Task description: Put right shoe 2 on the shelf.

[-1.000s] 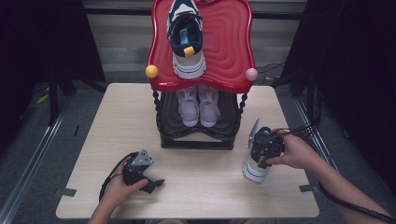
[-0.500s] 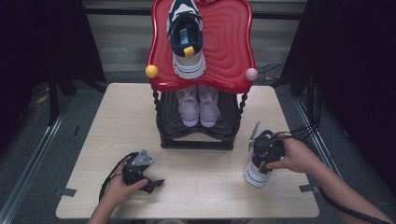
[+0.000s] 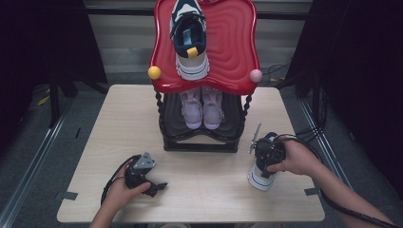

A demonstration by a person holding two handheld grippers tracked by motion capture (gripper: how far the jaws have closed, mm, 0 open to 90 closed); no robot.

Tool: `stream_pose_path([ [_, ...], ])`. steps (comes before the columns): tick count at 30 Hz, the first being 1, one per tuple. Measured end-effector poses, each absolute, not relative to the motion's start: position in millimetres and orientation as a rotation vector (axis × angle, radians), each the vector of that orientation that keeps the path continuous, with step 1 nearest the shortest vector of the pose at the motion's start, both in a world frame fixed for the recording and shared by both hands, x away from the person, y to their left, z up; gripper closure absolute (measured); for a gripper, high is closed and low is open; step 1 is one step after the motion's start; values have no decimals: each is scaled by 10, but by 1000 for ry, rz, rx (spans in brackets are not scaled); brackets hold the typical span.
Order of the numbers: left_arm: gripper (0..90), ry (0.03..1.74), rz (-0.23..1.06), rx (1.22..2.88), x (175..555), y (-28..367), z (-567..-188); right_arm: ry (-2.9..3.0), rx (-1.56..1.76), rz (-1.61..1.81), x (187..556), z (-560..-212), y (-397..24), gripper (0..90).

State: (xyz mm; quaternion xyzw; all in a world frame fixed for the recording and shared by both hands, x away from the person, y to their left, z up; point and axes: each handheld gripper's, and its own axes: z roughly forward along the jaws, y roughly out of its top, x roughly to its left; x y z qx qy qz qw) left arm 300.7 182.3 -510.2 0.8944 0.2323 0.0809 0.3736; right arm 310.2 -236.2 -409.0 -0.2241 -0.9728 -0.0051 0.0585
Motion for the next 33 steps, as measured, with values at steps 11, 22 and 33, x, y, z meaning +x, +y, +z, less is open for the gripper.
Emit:
stream_pose_path([
  [11, 0, 595, 207, 2291, 3006, 1823, -5103, -2894, -741, -10, 3104, -4147, -2345, 682],
  [22, 0, 598, 205, 2290, 3005, 1822, -5103, -2852, -776, -41, 3114, -4222, -2357, 690],
  [33, 0, 599, 208, 2291, 3004, 1822, -5102, -2863, -790, -41, 3105, -4212, -2387, 680],
])
